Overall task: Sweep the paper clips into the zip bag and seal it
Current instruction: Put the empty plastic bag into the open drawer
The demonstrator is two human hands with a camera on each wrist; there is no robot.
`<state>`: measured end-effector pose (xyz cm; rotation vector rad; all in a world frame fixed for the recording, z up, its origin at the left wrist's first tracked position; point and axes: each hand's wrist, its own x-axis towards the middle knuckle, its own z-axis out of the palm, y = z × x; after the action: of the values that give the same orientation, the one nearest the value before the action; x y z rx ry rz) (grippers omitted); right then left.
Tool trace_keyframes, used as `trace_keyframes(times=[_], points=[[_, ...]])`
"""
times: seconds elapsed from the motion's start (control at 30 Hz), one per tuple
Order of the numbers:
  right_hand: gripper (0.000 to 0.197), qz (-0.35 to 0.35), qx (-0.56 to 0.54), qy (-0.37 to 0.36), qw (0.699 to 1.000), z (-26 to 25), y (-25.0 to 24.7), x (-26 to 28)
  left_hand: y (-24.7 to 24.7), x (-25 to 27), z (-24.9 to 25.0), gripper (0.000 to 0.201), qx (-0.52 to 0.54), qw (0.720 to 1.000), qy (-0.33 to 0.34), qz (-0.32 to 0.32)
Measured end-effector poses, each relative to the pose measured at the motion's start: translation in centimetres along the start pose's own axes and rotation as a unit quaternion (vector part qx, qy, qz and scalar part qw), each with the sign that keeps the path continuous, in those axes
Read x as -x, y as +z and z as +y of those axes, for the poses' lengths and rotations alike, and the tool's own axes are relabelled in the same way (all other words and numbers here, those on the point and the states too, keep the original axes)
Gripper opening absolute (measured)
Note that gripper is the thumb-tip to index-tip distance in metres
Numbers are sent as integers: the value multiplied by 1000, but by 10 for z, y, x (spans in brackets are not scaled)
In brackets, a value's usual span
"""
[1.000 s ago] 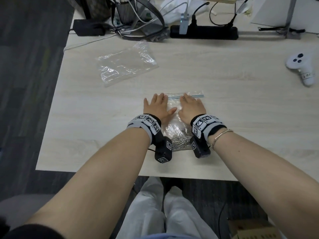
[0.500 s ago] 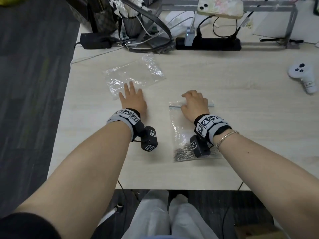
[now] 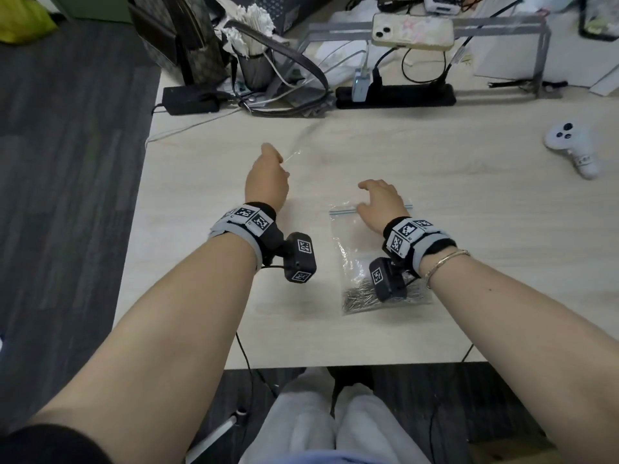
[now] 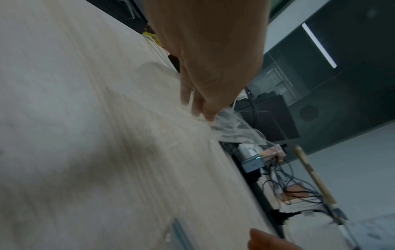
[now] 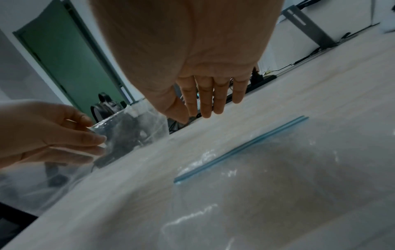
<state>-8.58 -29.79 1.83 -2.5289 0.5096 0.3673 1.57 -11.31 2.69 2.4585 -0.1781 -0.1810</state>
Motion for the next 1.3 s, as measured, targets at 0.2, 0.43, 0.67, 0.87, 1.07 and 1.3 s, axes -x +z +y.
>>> trace_keyframes(times=[0.2,0.43,0.67,0.87,1.07,1.3], points=[[52,-7,-41,0,999,10,-32,13,-7,13,49,22,119,989,86,10],[61,72,-264,36,961,36,-75,32,-2,41,109,31,287,946,92,-122],[53,168,-346,67,921,85,-98,62,21,66,153,27,337,915,87,-204],[17,200,-438,72,874,118,-110,107,44,85,189,21,312,902,105,-278],[10,275,-487,104,822,159,-122,159,82,104,210,19,215,912,195,-291],[13,307,-455,176,817,221,-123,237,116,161,256,17,211,869,213,-394]])
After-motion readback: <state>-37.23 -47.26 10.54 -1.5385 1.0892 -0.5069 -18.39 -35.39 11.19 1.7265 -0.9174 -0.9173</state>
